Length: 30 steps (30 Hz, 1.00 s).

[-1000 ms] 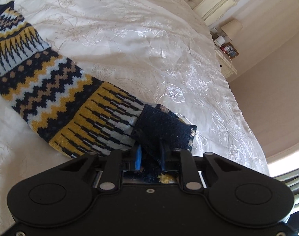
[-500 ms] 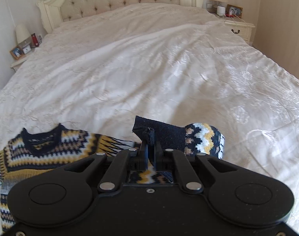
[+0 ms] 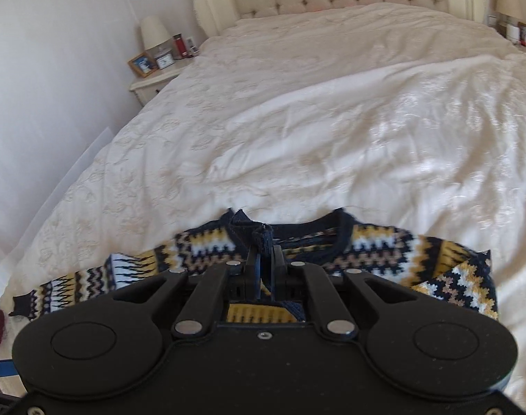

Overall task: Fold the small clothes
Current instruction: 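Carry the held sleeve across the sweater body and open the right gripper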

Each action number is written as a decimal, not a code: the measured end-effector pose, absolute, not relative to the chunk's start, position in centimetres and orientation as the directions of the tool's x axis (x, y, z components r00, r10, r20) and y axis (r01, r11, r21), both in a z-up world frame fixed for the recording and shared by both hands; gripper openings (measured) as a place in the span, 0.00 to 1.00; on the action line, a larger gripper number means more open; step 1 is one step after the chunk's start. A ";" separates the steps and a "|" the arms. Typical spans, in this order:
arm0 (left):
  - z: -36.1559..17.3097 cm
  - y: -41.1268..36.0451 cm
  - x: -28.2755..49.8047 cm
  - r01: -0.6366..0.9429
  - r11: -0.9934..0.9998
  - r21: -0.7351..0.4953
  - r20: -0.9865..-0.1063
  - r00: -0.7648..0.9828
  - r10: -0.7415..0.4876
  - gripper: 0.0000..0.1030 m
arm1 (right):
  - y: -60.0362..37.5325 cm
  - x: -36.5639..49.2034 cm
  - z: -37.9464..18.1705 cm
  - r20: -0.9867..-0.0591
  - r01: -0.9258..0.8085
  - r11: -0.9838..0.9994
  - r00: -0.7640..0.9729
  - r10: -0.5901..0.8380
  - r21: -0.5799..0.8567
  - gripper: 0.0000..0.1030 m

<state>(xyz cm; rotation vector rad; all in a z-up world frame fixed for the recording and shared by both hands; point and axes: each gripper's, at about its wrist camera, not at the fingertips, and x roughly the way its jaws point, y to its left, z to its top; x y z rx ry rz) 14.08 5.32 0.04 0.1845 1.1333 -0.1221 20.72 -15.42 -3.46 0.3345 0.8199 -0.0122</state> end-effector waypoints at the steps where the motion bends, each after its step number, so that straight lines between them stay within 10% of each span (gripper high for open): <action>1: -0.1 6.0 14.3 0.185 0.979 0.090 -0.908 0.420 0.004 0.87 | -14.1 21.2 -4.0 -0.722 0.117 0.949 0.678 0.140 0.294 0.09; 11: -1.8 9.9 16.7 0.148 0.981 0.127 -0.903 0.427 0.053 0.87 | -6.0 22.7 -8.8 -0.747 -0.007 0.952 0.617 0.246 0.307 0.10; 18: -3.2 9.3 17.6 0.142 0.984 0.105 -0.908 0.417 0.037 0.87 | -5.6 21.9 -9.9 -0.748 -0.085 0.960 0.611 0.260 0.265 0.54; 30: -8.0 2.7 19.4 0.279 0.960 0.030 -0.924 0.374 -0.080 0.74 | -15.2 16.7 -10.8 -0.824 0.099 0.983 0.562 0.071 0.152 0.55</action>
